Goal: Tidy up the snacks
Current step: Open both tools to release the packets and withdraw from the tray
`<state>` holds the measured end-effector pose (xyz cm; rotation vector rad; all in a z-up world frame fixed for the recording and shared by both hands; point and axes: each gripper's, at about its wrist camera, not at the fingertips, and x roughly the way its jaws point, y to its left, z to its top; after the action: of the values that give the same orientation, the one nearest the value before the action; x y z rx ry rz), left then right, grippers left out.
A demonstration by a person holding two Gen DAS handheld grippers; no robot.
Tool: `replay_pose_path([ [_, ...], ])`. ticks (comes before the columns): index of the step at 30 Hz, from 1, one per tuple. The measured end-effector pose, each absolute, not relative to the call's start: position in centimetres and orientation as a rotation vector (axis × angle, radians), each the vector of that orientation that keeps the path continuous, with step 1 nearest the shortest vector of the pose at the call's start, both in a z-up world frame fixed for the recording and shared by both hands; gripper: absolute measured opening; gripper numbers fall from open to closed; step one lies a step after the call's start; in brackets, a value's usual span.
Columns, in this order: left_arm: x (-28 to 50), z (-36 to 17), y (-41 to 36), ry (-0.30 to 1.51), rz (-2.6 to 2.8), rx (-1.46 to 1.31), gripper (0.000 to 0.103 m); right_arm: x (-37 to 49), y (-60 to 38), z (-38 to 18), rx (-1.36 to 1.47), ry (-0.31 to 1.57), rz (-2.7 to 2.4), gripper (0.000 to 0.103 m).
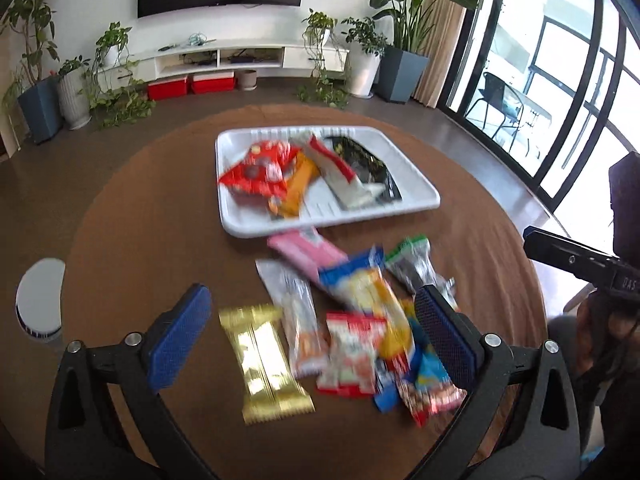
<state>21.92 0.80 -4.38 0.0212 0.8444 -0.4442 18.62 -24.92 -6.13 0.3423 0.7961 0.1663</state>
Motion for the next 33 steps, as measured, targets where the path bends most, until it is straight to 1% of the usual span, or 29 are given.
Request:
replay_pose_path([
  [4,18.9,-6.1,1.2,0.876,-0.401,0.003,0.103,16.1,-24.1,-7.8,0.363,0.825,0.172,0.098],
  [8,18.1,-7.5,1.3,0.92,-0.356,0.025,0.103,14.6,-22.4,-8.9,0.34,0.856,0.189,0.097],
  [11,18.8,-8.3,2.0,0.952,-0.327,0.01,0.103,13.9,-20.9,-9.2,0.302,0.858,0.216,0.095],
  [15,19.9,-9.0,3.5,0.986,-0.295,-0.015,0.103,13.2,-18.7,-9.8,0.193,0.883,0.281,0.081],
  [16,20.3,-9.1,3.7,0.991,-0.29,-0.014,0.103,13.1,-18.3,-10.0,0.175,0.896,0.294,0.08],
  [21,21.7,-10.0,4.3,1.03,-0.294,-0.002,0.103,13.0,-17.6,-11.2,0.163,0.937,0.327,0.079],
  [27,23.5,-11.1,3.4,1.075,-0.305,0.061,0.102,12.7,-16.4,-11.1,0.113,0.94,0.366,0.078],
  [31,24.2,-11.4,2.9,1.091,-0.32,0.081,0.101,12.7,-15.5,-11.3,0.066,0.956,0.39,0.074],
  [33,24.6,-11.6,2.7,1.099,-0.326,0.089,0.097,12.8,-15.2,-11.6,0.056,0.97,0.404,0.073],
])
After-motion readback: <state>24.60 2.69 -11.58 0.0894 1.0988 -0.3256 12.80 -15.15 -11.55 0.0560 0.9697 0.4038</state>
